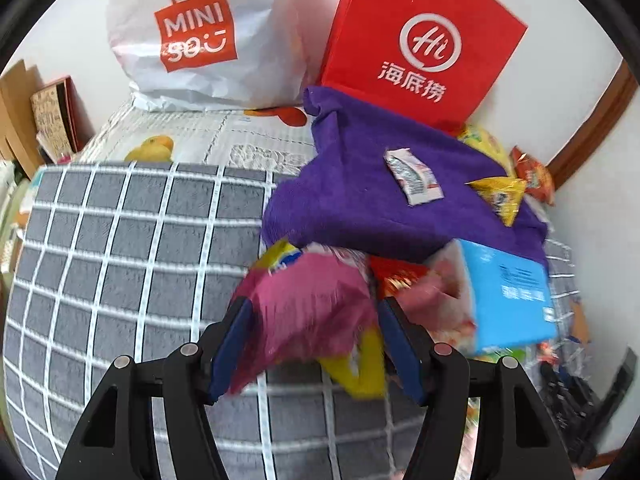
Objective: Organize snacks
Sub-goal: 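Grasp the large pink snack bag with the left tool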
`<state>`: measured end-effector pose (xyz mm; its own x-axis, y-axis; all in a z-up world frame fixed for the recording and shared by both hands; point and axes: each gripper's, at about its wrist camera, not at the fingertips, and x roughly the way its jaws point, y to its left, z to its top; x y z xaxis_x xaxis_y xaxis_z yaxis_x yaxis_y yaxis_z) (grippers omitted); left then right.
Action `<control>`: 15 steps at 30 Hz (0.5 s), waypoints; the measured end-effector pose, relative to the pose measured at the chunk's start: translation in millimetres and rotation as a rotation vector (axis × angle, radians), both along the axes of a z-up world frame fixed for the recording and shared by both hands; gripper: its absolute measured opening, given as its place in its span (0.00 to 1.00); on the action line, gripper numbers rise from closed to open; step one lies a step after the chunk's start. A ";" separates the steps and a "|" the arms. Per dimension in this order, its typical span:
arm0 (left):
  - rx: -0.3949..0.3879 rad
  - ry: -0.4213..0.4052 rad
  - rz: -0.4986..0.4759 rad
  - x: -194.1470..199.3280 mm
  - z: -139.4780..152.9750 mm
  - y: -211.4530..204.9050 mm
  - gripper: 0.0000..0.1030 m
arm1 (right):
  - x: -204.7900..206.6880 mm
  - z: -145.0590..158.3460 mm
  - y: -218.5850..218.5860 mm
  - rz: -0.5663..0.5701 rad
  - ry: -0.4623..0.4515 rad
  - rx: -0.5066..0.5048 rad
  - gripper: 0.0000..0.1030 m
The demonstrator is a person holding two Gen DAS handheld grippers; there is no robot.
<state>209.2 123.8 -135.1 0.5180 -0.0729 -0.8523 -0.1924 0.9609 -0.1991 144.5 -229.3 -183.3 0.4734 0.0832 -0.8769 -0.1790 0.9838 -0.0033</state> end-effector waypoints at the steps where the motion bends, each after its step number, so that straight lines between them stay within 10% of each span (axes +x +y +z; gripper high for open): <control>1: 0.021 -0.002 0.000 3.2 -1.2 -1.6 0.62 | 0.1 -0.1 -0.1 -0.001 0.001 0.005 0.26; 15: 0.034 -0.038 -0.033 -11.5 -1.5 5.7 0.55 | 4.2 -2.4 0.3 0.022 0.011 0.038 0.35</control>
